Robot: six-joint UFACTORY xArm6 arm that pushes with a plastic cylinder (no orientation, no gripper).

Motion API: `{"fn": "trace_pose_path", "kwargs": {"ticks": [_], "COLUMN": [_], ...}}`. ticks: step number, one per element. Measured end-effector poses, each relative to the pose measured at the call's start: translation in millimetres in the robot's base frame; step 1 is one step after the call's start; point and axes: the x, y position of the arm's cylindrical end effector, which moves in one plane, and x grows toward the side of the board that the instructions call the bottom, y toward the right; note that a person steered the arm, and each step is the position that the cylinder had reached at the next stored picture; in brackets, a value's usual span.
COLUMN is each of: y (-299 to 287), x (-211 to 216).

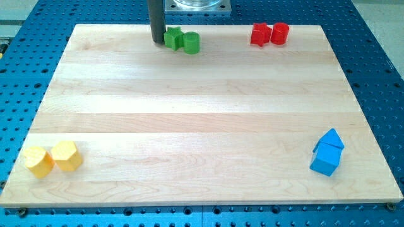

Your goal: Place your arm diagonal to the yellow hexagon

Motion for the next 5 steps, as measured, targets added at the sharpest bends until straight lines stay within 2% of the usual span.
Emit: {"fn": "trace_pose_path", "kwargs": {"ticks": [1, 2, 3, 5], "y": [-0.6, -31.2, -42.6, -42.0], "x": [0.0, 7.9, 54.0, 61.2]}}
